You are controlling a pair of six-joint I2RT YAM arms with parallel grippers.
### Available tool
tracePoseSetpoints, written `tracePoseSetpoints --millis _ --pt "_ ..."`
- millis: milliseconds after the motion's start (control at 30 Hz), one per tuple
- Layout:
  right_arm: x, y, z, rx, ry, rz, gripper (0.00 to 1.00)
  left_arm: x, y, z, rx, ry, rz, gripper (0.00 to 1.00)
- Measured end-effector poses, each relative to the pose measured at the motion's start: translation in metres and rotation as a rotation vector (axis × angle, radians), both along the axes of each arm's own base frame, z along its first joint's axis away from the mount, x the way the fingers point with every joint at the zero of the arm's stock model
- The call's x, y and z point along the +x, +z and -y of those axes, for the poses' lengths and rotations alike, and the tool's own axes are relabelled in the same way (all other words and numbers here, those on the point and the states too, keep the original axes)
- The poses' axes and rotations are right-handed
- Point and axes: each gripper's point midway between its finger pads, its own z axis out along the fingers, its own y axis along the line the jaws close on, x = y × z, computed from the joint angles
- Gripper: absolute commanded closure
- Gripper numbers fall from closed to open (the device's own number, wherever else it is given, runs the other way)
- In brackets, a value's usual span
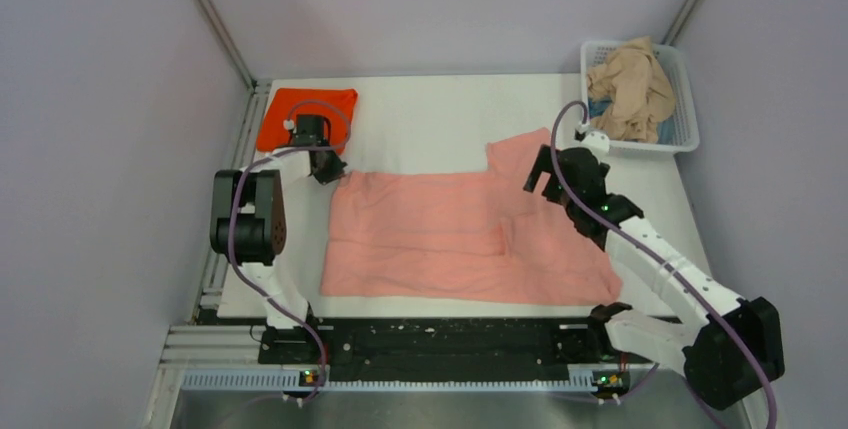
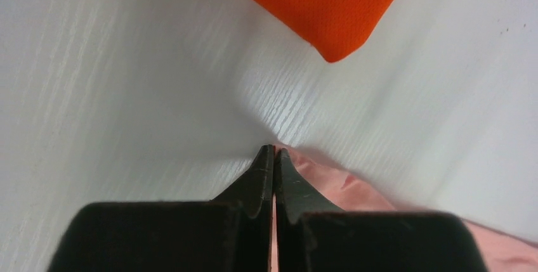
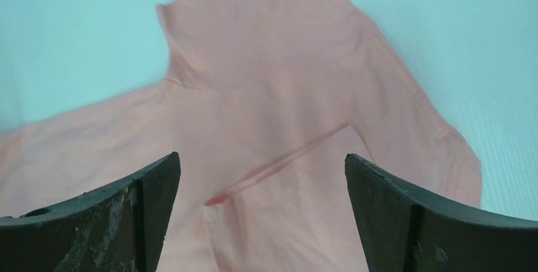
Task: Fold and stack the t-shirts
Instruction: Grab the side of the flattened tshirt furthest away from the robot with both arms
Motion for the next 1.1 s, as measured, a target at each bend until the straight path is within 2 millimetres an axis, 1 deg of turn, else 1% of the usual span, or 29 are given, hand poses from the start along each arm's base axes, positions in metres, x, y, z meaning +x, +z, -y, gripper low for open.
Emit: tracePoseSetpoints --millis 67,133,167,233,267,300,400,500,567,633,700,800,900,933,967,1100 --pt "0.013 0.019 -0.006 0.015 -0.006 0.028 0.01 -0.006 0.0 0.002 -0.008 -0.009 0.006 1.0" --pt "0.027 0.031 -0.01 0.019 -0.01 0.038 0.01 -0.012 0.0 0.004 -0.017 -0.015 0.005 1.0" --pt "0.036 0.036 -0.012 0.018 -0.016 0.036 0.02 -0.015 0.0 0.005 -0.02 -0.017 0.003 1.0" --pt "0.056 0.039 -0.015 0.017 -0.025 0.022 0.04 -0.017 0.001 0.006 -0.026 -0.021 0.003 1.0" --pt "0.072 0.04 -0.014 0.013 -0.035 0.01 0.05 -0.016 0.002 0.007 -0.028 -0.024 0.005 1.0" --pt "0.082 0.038 -0.015 0.011 -0.038 0.0 0.06 -0.016 0.003 0.008 -0.031 -0.026 0.008 1.0" --pt "0.127 0.025 -0.013 -0.028 -0.055 -0.049 0.09 -0.016 0.004 0.008 -0.032 -0.028 0.011 1.0" --pt "0.171 0.004 -0.013 -0.088 -0.069 -0.102 0.12 -0.015 0.006 0.008 -0.031 -0.027 0.017 1.0" --pt "0.195 -0.013 -0.012 -0.13 -0.078 -0.138 0.15 -0.015 0.007 0.008 -0.029 -0.025 0.02 1.0" --pt "0.213 -0.032 -0.013 -0.165 -0.08 -0.177 0.17 -0.015 0.008 0.008 -0.028 -0.025 0.021 1.0" --pt "0.225 -0.048 -0.015 -0.19 -0.079 -0.207 0.19 -0.015 0.008 0.007 -0.026 -0.023 0.021 1.0" --pt "0.241 -0.072 -0.016 -0.22 -0.075 -0.251 0.25 -0.015 0.01 0.007 -0.023 -0.021 0.025 1.0" --pt "0.248 -0.092 -0.017 -0.235 -0.072 -0.286 0.3 -0.015 0.011 0.007 -0.024 -0.019 0.027 1.0" --pt "0.248 -0.097 -0.017 -0.24 -0.071 -0.298 0.32 -0.015 0.011 0.007 -0.024 -0.019 0.027 1.0" --pt "0.248 -0.101 -0.017 -0.236 -0.078 -0.302 0.36 -0.015 0.011 0.006 -0.022 -0.018 0.027 1.0" --pt "0.247 -0.103 -0.016 -0.233 -0.089 -0.298 0.43 -0.014 0.011 0.004 -0.011 -0.008 0.027 1.0"
